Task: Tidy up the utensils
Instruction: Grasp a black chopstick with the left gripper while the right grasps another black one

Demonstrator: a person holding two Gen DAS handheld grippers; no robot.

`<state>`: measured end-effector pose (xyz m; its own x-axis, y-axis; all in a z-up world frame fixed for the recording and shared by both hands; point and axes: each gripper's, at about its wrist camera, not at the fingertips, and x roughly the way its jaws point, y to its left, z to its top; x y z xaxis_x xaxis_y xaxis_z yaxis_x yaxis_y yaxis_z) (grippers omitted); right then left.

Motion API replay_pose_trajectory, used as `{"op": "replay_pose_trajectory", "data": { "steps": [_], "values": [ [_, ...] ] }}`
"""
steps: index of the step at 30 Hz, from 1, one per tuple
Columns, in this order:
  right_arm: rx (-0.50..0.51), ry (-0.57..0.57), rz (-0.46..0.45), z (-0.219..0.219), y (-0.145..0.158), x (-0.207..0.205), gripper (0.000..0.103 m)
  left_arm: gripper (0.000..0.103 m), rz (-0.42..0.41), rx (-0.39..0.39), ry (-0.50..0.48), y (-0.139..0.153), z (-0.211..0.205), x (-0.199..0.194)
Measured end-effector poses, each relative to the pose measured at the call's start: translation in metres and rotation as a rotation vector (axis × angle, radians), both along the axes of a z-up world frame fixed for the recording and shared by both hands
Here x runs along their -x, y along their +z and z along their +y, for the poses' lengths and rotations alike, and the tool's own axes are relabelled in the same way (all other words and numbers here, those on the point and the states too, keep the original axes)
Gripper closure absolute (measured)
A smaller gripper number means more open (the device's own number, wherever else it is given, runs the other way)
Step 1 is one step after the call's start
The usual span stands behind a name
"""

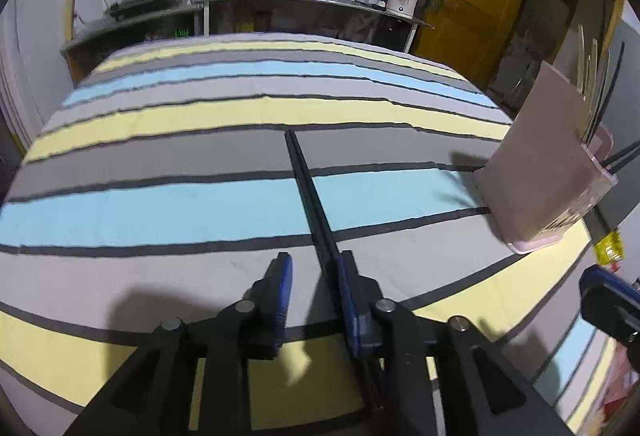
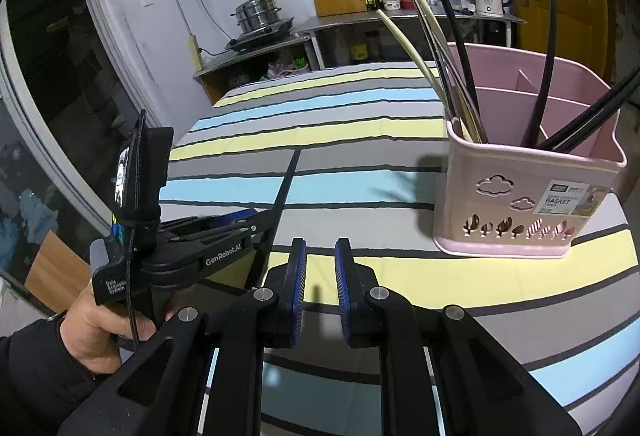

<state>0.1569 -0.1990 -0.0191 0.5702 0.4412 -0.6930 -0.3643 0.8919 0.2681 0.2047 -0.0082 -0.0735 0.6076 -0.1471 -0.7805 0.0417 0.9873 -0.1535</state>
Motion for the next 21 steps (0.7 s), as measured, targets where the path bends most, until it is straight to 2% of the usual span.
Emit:
{"op": "replay_pose_trajectory", "data": {
  "steps": [1, 3, 4, 10, 12, 16, 21],
  "values": [
    [-0.001, 0.002, 0.001, 0.0, 0.0, 0.0, 0.088, 0.071, -0.003, -0.001, 0.012, 0.0, 0.002, 0.0],
    [-0.002, 0.005, 0.0, 0.001, 0.001, 0.001, 0.088, 0.071, -0.003, 0.02, 0.015, -0.001, 0.007, 0.001],
    [-0.003, 0.006, -0.001, 0.002, 0.002, 0.002, 0.088, 0.071, -0.005, 0.007, 0.015, -0.001, 0.007, 0.003],
    [-0.009, 0.005, 0.005, 0.001, 0.0, 0.0, 0.088, 0.07, -0.012, -0.137, -0.014, -0.003, -0.011, 0.005],
    [-0.006, 0.005, 0.003, 0.001, 0.001, 0.0, 0.088, 0.072, -0.004, -0.124, 0.0, -0.002, -0.006, 0.007],
    [-0.01, 0.015, 0.005, 0.006, -0.001, -0.005, 0.088, 0.091, 0.007, -0.081, 0.062, -0.002, 0.021, 0.017],
    [-0.009, 0.054, 0.014, 0.026, -0.009, -0.017, 0.088, 0.092, 0.017, -0.049, 0.135, -0.001, 0.054, 0.023]
  ]
}}
